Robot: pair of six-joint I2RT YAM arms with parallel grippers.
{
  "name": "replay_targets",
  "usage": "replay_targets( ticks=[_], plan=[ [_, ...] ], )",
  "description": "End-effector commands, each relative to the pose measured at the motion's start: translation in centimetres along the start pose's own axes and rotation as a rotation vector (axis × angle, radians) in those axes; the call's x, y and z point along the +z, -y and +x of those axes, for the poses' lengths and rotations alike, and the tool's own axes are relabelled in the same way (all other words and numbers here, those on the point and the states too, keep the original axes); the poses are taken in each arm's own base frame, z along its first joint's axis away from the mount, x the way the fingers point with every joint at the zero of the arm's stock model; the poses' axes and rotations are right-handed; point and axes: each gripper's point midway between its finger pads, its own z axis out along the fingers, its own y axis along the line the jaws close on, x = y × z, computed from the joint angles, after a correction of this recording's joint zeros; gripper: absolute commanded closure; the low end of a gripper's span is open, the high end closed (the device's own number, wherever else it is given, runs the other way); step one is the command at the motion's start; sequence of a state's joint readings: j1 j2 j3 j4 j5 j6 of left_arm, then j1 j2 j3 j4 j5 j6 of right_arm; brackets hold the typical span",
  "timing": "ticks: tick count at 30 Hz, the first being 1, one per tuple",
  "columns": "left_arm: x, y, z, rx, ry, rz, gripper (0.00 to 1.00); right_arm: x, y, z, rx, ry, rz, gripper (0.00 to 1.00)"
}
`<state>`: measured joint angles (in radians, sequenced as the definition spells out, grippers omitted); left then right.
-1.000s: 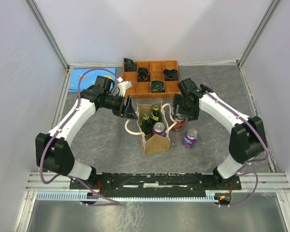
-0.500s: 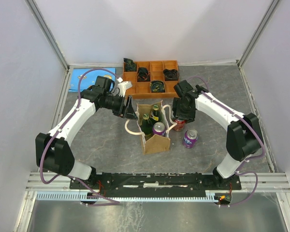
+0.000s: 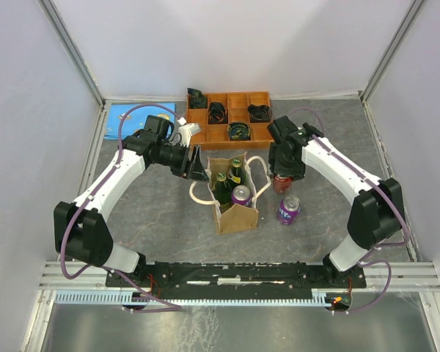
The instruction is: Place the beverage into the canvas bag
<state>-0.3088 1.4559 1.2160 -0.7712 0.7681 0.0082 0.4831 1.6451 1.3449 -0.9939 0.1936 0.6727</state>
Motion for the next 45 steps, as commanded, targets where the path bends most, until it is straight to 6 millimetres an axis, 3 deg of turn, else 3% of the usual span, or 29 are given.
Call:
replay_targets(
  ticks=[1,13,17,21,26,30,37,45],
  plan=[
    [-0.6,0.8,-0.9,0.065,0.038,0.018,0.31,-5.9,0.4,-5.5,0.038,0.228,-0.032,1.0],
    [-0.6,0.8,-0.7,0.062,0.035,0.018,0.31,-15.3,3.9,-12.6,0.13,0.511,-0.055,1.0],
    [-0.6,0.8,-0.8,0.062,0.035,0.018,0.31,-18.8,2.1,-14.0,0.132,0.572,-0.193,1.0],
    [-0.5,0.7,-0.9,0.06,0.034,0.016,0.31,-20.7,-1.0,-13.7,0.123,0.552,-0.354,1.0],
    [-0.4,0.5,-0.6,0.052,0.028,0.011,0.31,-23.1,-6.1,-11.2,0.041,0.538,-0.492,1.0],
    [-0.3,0.4,-0.5,0.047,0.024,0.009,0.32,-23.3,-10.3,-7.5,-0.048,0.487,-0.536,1.0],
    [-0.3,0.3,-0.3,0.044,0.021,0.006,0.32,-20.9,-14.4,-1.6,-0.122,0.396,-0.55,1.0],
    [-0.1,0.1,0.2,0.04,0.008,0.008,0.32,-18.2,-17.0,3.6,-0.189,0.318,-0.519,1.0]
  ],
)
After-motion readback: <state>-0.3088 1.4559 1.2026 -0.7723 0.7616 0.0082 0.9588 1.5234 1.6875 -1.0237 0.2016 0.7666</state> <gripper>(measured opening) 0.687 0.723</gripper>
